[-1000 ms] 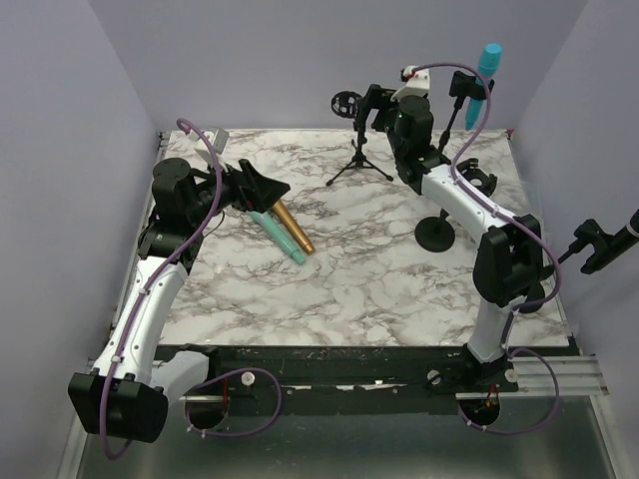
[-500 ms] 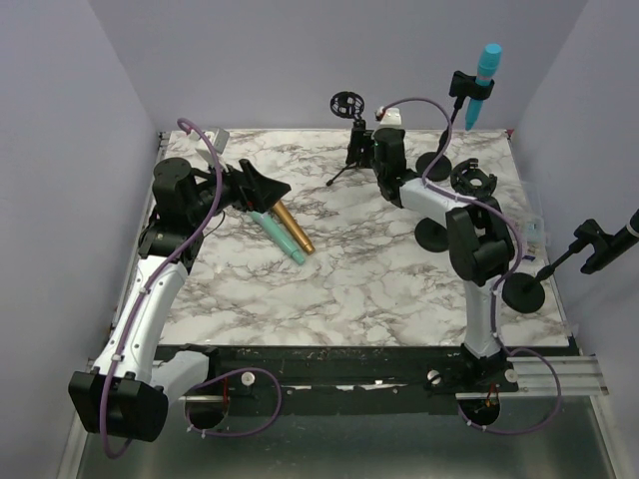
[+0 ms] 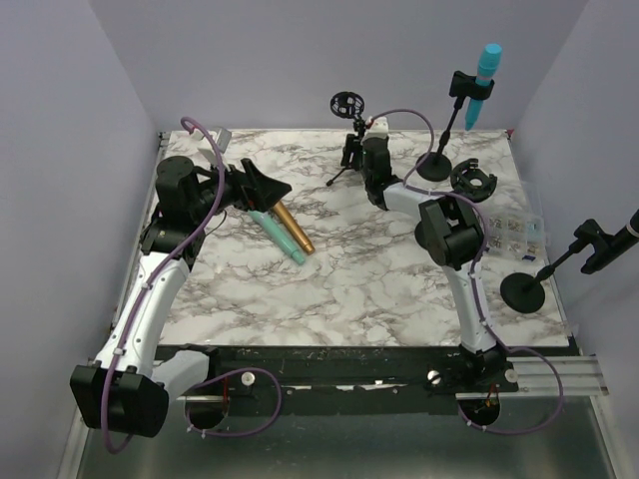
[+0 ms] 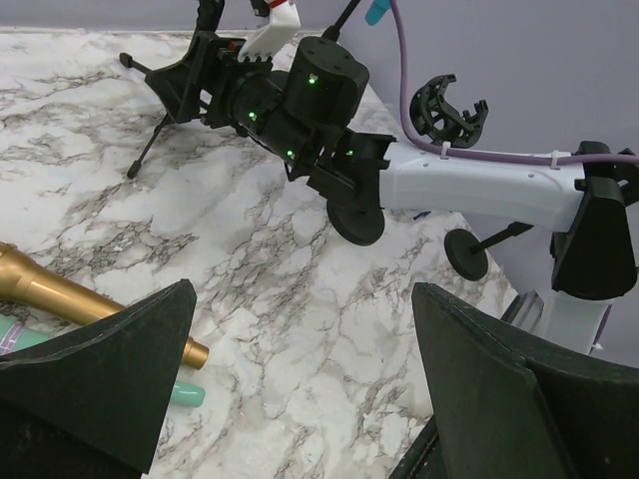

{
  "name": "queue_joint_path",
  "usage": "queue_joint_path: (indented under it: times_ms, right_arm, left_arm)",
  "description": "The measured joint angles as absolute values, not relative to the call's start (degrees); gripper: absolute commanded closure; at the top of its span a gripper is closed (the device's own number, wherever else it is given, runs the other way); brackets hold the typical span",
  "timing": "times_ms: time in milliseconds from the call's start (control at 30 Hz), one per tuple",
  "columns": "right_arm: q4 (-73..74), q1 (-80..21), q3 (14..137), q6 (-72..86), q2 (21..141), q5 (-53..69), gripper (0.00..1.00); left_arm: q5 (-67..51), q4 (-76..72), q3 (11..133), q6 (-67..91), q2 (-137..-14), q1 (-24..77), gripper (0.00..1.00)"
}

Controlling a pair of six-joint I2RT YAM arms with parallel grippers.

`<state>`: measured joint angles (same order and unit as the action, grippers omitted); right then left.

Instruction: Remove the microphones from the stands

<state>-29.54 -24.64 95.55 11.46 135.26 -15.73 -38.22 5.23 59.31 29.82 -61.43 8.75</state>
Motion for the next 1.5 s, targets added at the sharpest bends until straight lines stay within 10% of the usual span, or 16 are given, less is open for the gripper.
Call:
queue_joint_path:
  times_ms: [600,900,1067,1500]
  right_arm:
    - [-29.8,-28.3,120.3,11.5,152.7,-15.2,0.44]
    - [-26.9,-31.8,131.0,11.7,158.5,-15.2,0.15]
    - [-25.0,-31.9,126.3,10.2,154.9,-16.6,0.00]
    - [-21.1,-31.1,93.8,5.0,119.2,-21.6,0.00]
  left_arm:
    - [-38.4,5.3,59.3,29.8,-63.8,8.6,0.07]
    - [-38.5,5.3,59.3,29.8,-63.9,8.6,0.07]
    - [-38.5,5.2,59.3,29.8,-63.9,8.6,0.07]
    - [-38.4,5.3,59.3,29.8,-63.9,8.6,0.07]
